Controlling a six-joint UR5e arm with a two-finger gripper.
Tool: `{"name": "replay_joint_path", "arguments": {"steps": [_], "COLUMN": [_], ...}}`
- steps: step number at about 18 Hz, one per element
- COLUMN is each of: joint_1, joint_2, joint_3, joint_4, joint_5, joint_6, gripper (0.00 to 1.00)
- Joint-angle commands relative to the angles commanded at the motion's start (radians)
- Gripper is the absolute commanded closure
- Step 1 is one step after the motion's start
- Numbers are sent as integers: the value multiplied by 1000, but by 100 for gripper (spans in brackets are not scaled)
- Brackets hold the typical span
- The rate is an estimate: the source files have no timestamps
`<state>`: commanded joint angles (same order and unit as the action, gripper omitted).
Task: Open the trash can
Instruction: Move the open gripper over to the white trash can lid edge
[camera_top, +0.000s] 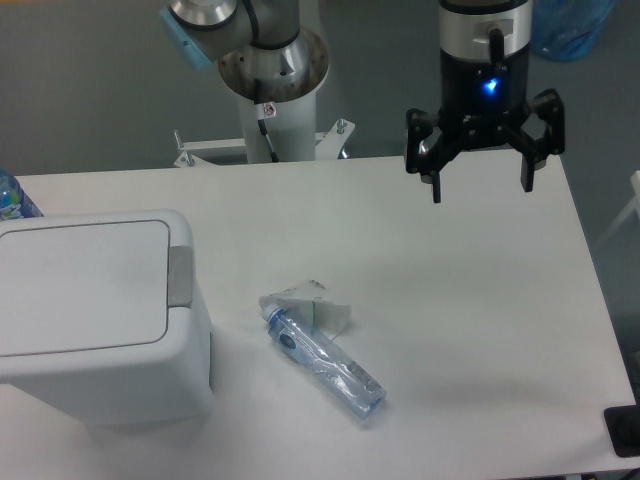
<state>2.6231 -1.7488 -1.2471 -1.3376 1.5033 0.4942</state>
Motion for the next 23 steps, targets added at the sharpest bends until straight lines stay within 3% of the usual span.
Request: {"name": "replay_joint_path", "arguments": {"steps": [11,20,23], "joint_1": [-83,-212,-251], "joint_2": [3,-3,-11], "joint_3": [-24,-86,-97], "joint_4": [12,15,41], "joint_5": [-167,-209,-209], "joint_6": [-295,-365,-367], "gripper": [0,0,0]}}
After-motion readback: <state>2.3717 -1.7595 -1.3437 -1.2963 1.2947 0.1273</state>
